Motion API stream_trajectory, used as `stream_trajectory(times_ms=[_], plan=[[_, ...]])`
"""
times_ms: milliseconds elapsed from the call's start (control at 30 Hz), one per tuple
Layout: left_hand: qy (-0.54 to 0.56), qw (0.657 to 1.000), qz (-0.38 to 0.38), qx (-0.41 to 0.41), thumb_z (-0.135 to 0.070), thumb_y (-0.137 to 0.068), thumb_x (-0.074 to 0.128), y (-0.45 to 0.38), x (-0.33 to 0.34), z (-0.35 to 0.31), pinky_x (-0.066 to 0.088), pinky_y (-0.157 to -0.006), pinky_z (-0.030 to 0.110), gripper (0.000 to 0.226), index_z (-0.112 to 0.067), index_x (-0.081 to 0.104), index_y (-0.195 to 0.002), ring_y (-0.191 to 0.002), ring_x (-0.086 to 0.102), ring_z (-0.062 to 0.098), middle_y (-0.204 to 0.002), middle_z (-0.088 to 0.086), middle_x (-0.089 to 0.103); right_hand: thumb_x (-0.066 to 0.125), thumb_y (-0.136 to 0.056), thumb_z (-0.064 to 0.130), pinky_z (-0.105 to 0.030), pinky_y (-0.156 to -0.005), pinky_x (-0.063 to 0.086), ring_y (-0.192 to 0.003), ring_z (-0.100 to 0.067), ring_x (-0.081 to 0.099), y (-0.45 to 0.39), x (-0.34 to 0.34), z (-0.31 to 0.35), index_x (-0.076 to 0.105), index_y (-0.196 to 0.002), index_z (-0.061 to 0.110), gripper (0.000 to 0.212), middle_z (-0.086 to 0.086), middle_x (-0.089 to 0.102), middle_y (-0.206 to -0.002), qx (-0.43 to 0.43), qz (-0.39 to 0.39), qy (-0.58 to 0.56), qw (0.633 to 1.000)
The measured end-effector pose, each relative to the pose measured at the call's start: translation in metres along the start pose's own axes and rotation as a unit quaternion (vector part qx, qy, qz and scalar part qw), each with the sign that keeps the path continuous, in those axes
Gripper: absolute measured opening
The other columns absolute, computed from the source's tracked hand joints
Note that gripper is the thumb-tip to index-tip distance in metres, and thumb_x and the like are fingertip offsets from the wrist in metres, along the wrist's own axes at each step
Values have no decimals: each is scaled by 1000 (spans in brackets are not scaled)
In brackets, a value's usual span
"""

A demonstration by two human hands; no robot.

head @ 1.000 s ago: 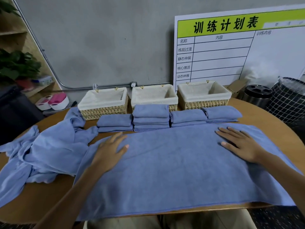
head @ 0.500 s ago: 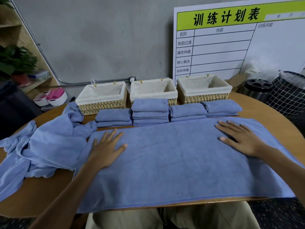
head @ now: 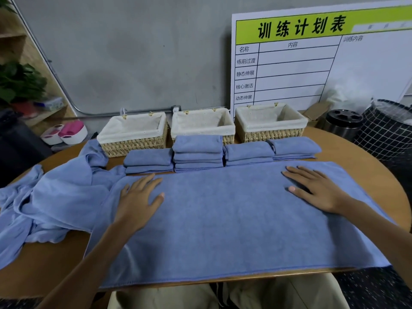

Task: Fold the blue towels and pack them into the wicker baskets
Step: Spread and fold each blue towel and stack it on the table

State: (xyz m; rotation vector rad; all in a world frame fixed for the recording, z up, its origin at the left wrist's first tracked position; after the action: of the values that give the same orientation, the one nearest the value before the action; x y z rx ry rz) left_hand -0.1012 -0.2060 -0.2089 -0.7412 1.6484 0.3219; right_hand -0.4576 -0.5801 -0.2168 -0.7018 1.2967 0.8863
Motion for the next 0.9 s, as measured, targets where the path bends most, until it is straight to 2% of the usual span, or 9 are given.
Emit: stream_trajectory(times_ms=[100,200,233,300,367,467,600,767,900], plan=[[-31,999,31,25,-69,-83,26,-4,-2,0,43,-104,49,70,-36,56,-137,-136,47,20,-149,-7,49,13,-86,81,-44,-119,25,-145,-10,28,-8,-5,1,40,-146,46,74,21,33,-155,1,-42,-14,999],[30,998,-55,31,-56,-92,38,-21,-17,0,52,-86,43,51,-24,69,-116,-107,64,25,-120,-2,67,18,-91,74,-46,-90,47,-108,-21,58,-29,-22,10,68,-107,29,69,5,67,-114,20,-148,-68,987],[38,996,-79,31,-48,-97,46,-30,-19,0,52,-82,42,41,-20,70,-113,-102,65,27,-115,1,68,22,-93,70,-44,-78,48,-94,-25,61,-37,-28,15,68,-95,23,66,1,67,-99,25,-177,-65,982],[27,996,-80,25,-34,-99,57,-48,-13,1,53,-79,42,28,-16,71,-115,-100,64,29,-113,4,67,39,-99,51,-40,-63,45,-81,-30,60,-52,-32,22,69,-88,17,46,-3,62,-85,36,-219,-57,973],[23,998,-67,4,-31,-99,59,-58,-1,2,52,-78,44,27,-14,71,-116,-100,62,31,-111,5,64,57,-97,32,-40,-63,45,-81,-34,61,-64,-29,29,71,-93,16,22,-6,63,-89,37,-247,-50,967],[38,994,-97,11,-26,-98,61,-62,14,5,51,-74,45,18,-15,72,-108,-94,58,30,-101,4,58,66,-94,24,-45,-71,50,-86,-37,57,-69,-11,31,70,-97,13,12,-10,63,-97,22,-270,-37,962],[57,992,-113,24,-21,-100,57,-58,10,1,50,-67,45,9,-18,63,-93,-84,59,27,-93,2,59,63,-95,22,-48,-69,49,-82,-33,55,-71,-8,27,65,-96,14,9,-7,55,-99,-4,-257,-36,966],[-21,987,-162,-13,-30,-105,41,-48,-1,-9,45,-48,42,17,-19,48,-95,-61,56,28,-74,6,60,49,-101,16,-45,-68,38,-82,-30,53,-65,-13,36,53,-93,14,9,-6,53,-98,-6,-274,-24,962],[-31,985,-170,-1,-28,-103,49,-44,-6,-16,44,-47,40,10,-18,52,-104,-65,59,35,-96,9,60,39,-104,18,-44,-70,36,-72,-33,51,-62,-15,39,44,-95,14,12,-10,60,-86,13,-229,-43,972]])
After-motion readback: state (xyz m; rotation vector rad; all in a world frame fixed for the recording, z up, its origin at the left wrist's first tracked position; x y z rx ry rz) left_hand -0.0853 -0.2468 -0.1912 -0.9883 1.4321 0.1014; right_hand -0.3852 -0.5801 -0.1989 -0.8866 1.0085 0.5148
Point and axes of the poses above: each hand's wrist, its own y-axis away from the middle knuckle, its own x-axis out of the palm, z = x × y, the point moved 4 cm from there along -y, towards the middle knuckle
